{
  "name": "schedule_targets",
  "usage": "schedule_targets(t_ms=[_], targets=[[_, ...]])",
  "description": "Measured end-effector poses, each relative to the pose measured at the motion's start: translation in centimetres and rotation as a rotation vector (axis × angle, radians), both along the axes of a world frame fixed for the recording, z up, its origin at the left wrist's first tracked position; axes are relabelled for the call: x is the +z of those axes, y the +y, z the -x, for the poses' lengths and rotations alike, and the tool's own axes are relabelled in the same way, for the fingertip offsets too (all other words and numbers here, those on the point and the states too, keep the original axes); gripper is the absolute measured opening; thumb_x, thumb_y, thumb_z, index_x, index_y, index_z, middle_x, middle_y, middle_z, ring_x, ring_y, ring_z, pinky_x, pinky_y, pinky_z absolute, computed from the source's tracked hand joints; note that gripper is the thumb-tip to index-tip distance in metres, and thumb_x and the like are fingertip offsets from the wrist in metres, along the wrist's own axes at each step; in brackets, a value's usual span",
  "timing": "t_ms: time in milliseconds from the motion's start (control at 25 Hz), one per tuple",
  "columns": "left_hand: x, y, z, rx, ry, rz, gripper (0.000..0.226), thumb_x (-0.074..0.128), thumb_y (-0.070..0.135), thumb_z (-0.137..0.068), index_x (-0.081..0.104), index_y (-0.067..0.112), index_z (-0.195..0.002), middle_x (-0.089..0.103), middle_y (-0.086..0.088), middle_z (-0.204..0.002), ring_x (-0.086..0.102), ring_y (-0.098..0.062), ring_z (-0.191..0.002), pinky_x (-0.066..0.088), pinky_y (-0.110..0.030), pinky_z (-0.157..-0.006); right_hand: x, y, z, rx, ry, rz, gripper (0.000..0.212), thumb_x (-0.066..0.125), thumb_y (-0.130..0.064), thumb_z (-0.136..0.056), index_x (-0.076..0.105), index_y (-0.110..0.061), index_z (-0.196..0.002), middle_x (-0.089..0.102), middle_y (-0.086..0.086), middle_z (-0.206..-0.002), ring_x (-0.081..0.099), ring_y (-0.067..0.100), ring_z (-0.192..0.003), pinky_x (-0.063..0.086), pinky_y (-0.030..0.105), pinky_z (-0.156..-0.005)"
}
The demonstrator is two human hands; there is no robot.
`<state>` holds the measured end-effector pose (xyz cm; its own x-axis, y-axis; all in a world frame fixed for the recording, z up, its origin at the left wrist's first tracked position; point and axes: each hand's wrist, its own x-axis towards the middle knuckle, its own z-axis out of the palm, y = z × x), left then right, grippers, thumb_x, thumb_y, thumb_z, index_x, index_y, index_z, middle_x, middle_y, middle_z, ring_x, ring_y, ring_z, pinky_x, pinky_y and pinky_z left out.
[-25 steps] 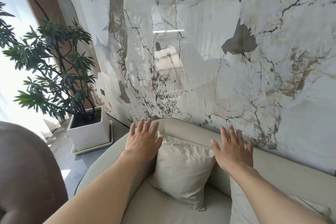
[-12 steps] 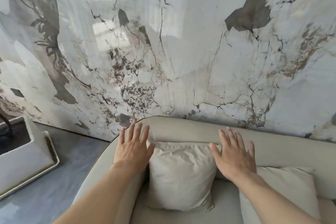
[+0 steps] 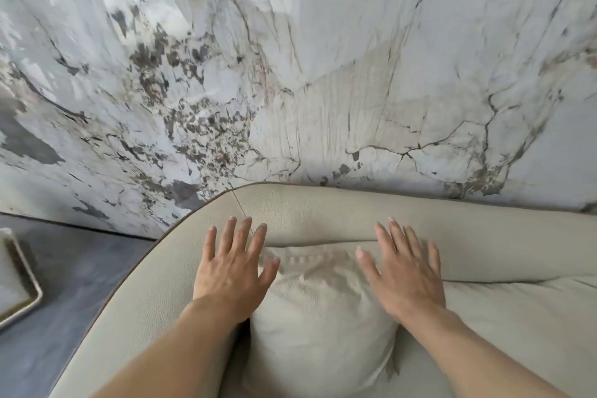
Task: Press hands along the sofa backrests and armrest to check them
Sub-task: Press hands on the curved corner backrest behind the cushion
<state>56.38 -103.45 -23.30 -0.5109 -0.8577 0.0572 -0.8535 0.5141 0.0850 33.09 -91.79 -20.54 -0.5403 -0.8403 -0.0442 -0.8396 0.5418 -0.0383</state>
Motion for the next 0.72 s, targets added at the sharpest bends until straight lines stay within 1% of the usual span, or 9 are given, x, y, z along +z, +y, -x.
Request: schedule_targets(t_ms=[120, 240, 360, 440, 480, 520, 600, 640, 720], targets=[[-3.7, -1.6, 2.0, -0.007, -0.016, -0.003, 0.076, -0.003, 0.064, -0.082, 0.0, 0.031, -0.15, -0.002, 0.001, -0.162, -0.013, -0.021, -0.147, -0.013, -0.046, -0.117, -5.0, -1.1, 1.1, 0.012, -0.018, 0.003, 0.076, 0.004, -0.069, -0.084, 0.001, -0.034, -0.151, -0.008, -0.01, -0.162, -0.012, 0.011, -0.146, -0.013, 0.045, -0.115], [-6.5, -3.0, 3.4, -0.011, -0.035, 0.0, 0.076, -0.003, 0.064, -0.081, -0.001, 0.03, -0.149, -0.005, 0.001, -0.162, -0.015, -0.021, -0.146, -0.013, -0.047, -0.117, -8.5, -2.3, 2.2, 0.007, -0.038, 0.029, 0.077, 0.003, -0.07, -0.082, 0.002, -0.034, -0.151, -0.006, -0.01, -0.162, -0.012, 0.01, -0.146, -0.012, 0.045, -0.115], [-8.2, -4.9, 4.6, -0.015, -0.04, 0.006, 0.078, -0.004, 0.067, -0.08, 0.001, 0.031, -0.15, -0.006, 0.002, -0.162, -0.015, -0.021, -0.146, -0.017, -0.045, -0.116, -10.4, -4.1, 3.4, 0.016, -0.042, 0.058, 0.078, 0.002, -0.069, -0.081, 0.0, -0.035, -0.151, -0.007, -0.011, -0.162, -0.014, 0.009, -0.145, -0.013, 0.044, -0.115], [-8.7, -6.5, 5.6, -0.01, -0.022, 0.03, 0.08, -0.002, 0.069, -0.08, 0.003, 0.031, -0.15, -0.003, 0.001, -0.162, -0.012, -0.02, -0.147, -0.021, -0.042, -0.114, -11.1, -5.8, 4.4, 0.008, -0.034, 0.097, 0.076, 0.003, -0.068, -0.082, -0.002, -0.036, -0.15, -0.009, -0.013, -0.161, -0.016, 0.009, -0.145, -0.015, 0.044, -0.115], [-8.8, -7.2, 6.1, -0.008, -0.011, 0.037, 0.08, 0.001, 0.069, -0.081, 0.005, 0.031, -0.151, 0.0, 0.001, -0.162, -0.009, -0.021, -0.147, -0.019, -0.043, -0.115, -11.5, -6.5, 4.8, -0.004, -0.026, 0.119, 0.075, 0.003, -0.068, -0.083, -0.005, -0.036, -0.15, -0.011, -0.012, -0.161, -0.016, 0.009, -0.145, -0.015, 0.044, -0.116], [-9.1, -7.6, 6.5, -0.012, -0.005, 0.041, 0.078, 0.006, 0.068, -0.082, 0.007, 0.03, -0.151, 0.006, -0.001, -0.162, -0.003, -0.022, -0.148, -0.014, -0.045, -0.117, -12.0, -7.3, 5.0, -0.017, -0.019, 0.137, 0.073, 0.002, -0.067, -0.084, -0.008, -0.037, -0.15, -0.013, -0.012, -0.16, -0.017, 0.01, -0.145, -0.014, 0.045, -0.116], [-10.1, -7.8, 7.1, -0.034, 0.001, 0.062, 0.077, 0.018, 0.067, -0.085, 0.014, 0.028, -0.151, 0.017, -0.004, -0.16, 0.01, -0.026, -0.147, 0.003, -0.052, -0.118, -13.6, -8.1, 4.9, -0.049, 0.026, 0.172, 0.072, 0.005, -0.065, -0.086, -0.011, -0.035, -0.149, -0.014, -0.009, -0.161, -0.017, 0.012, -0.145, -0.01, 0.048, -0.117], [-11.0, -8.1, 7.3, -0.038, 0.001, 0.081, 0.077, 0.022, 0.067, -0.086, 0.017, 0.026, -0.151, 0.021, -0.006, -0.159, 0.016, -0.029, -0.146, 0.008, -0.054, -0.117, -14.7, -8.7, 4.8, -0.063, 0.062, 0.208, 0.073, 0.01, -0.064, -0.087, -0.007, -0.032, -0.151, -0.009, -0.006, -0.162, -0.014, 0.015, -0.147, -0.006, 0.049, -0.118], [-12.4, -8.9, 7.6, -0.038, 0.001, 0.119, 0.078, 0.028, 0.066, -0.085, 0.021, 0.024, -0.15, 0.025, -0.008, -0.157, 0.021, -0.032, -0.144, 0.011, -0.056, -0.116, -16.8, -9.5, 4.9, -0.082, 0.117, 0.289, 0.075, 0.023, -0.058, -0.089, 0.006, -0.025, -0.153, 0.006, 0.002, -0.162, 0.0, 0.022, -0.148, 0.0, 0.052, -0.117]])
